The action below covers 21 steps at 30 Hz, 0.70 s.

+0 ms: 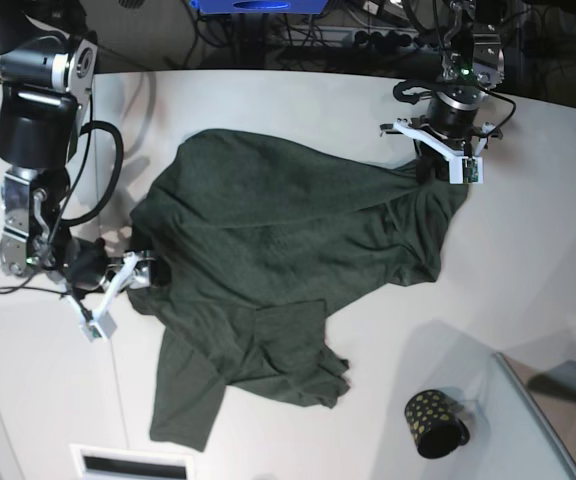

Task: Layout the t-shirt on the table in an organized manner, then fold the t-shirt properly
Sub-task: 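Regrasp the shirt edge with the right gripper lower along the side, then lift the shirt with both grippers and swing the right gripper outward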

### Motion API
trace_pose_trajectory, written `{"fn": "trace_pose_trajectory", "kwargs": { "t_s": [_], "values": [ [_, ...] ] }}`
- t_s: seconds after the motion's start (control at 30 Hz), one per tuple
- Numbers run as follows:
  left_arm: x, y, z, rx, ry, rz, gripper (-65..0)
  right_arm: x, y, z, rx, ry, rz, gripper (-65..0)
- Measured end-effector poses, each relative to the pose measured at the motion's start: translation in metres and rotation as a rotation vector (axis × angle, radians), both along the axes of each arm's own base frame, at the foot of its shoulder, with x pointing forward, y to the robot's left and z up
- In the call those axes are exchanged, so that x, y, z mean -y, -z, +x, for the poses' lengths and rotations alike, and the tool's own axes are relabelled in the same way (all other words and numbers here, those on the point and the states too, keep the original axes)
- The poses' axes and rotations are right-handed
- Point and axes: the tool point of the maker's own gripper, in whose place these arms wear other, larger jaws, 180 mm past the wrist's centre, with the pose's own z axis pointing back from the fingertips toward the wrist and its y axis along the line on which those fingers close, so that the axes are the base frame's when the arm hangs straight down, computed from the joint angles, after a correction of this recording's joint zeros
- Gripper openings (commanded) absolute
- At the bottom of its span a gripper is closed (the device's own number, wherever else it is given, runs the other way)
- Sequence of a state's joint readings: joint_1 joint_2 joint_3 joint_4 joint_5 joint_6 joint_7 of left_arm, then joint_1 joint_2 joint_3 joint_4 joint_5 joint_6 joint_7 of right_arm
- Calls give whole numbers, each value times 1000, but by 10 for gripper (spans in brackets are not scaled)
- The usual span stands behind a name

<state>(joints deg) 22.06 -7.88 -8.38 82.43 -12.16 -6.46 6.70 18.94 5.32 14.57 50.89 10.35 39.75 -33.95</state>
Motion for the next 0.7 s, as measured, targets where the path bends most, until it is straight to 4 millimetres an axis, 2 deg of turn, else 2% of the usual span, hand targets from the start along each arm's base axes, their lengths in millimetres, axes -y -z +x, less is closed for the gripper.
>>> {"fn": "trace_pose_trajectory", "kwargs": {
  "t_s": [0.2,0.23,0.27,0.3,0.4,0.43,0.5,0.57,0.7],
  "values": [
    [-1,-1,1,4,0,2,-650,-10,15,6,-38,28,75,-141],
    [-1,-1,0,4,0,1,-650,-12,15,8,-33,37,90,-170],
    [-1,-1,0,4,-1,1,-650,-13,17,8,-36,40,98,-221],
    [-1,-1,0,4,-1,1,-650,-13,18,8,-37,42,101,-306],
    [-1,-1,1,5,-1,1,-650,-13,19,6,-44,40,97,-615],
    [-1,-1,0,4,-1,1,-650,-13,20,6,-44,41,97,-650],
    [-1,-1,0,4,-1,1,-650,-11,19,6,-42,42,95,-630],
    [-1,-1,1,5,-1,1,-650,-4,16,6,-25,44,76,-650],
    [0,-1,0,4,-1,0,-650,13,3,-1,58,41,9,-650]
  ]
}}
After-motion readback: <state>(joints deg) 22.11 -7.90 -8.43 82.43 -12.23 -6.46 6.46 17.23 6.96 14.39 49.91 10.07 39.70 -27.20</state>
